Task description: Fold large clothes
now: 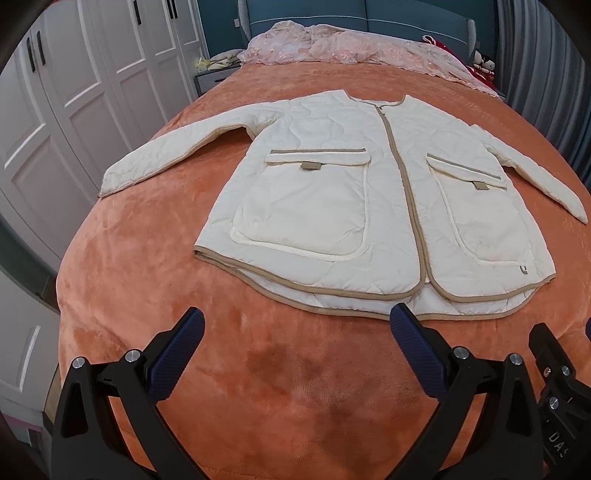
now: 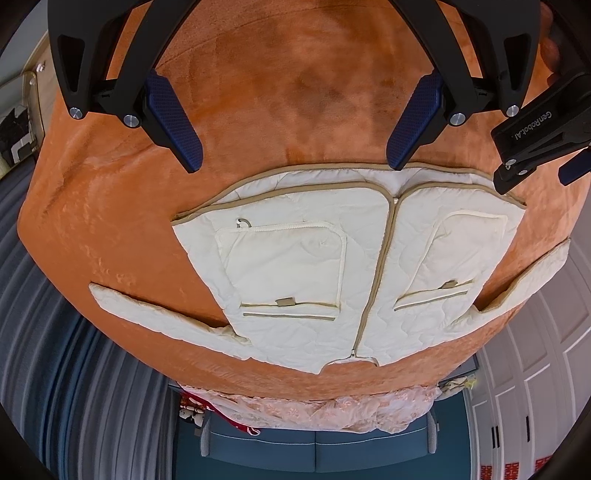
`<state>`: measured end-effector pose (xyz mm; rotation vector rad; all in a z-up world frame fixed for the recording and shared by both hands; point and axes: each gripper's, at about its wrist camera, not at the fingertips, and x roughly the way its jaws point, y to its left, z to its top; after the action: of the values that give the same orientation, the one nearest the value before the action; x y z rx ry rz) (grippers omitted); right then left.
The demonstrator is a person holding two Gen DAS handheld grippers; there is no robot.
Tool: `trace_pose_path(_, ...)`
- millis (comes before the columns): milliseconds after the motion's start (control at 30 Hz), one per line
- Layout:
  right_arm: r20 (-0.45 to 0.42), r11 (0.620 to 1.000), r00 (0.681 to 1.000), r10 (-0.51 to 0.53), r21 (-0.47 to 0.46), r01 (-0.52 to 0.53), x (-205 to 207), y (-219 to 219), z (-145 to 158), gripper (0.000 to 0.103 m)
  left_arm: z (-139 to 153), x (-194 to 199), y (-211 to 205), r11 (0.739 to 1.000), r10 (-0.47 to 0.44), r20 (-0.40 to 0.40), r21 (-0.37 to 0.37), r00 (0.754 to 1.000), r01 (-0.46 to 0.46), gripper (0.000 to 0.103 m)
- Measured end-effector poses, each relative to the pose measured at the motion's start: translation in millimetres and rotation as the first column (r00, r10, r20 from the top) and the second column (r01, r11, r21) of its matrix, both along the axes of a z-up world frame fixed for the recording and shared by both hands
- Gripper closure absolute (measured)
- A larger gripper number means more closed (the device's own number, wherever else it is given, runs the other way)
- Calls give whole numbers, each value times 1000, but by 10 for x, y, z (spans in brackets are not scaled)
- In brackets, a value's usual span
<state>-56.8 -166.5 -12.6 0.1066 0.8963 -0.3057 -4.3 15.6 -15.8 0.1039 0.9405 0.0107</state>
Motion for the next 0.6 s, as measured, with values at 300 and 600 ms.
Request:
trace_pose_path(300,-11,1000,1000,2,5,-1,18,-9,-46,5,-40,21,6,1000,9,-11,-2,1000,-9,5)
trace_pose_path(600,-27,1000,1000,4,10,-4,38,-16,-103,5,-85,45,17,1000,15,-26,-3,1000,-15,5)
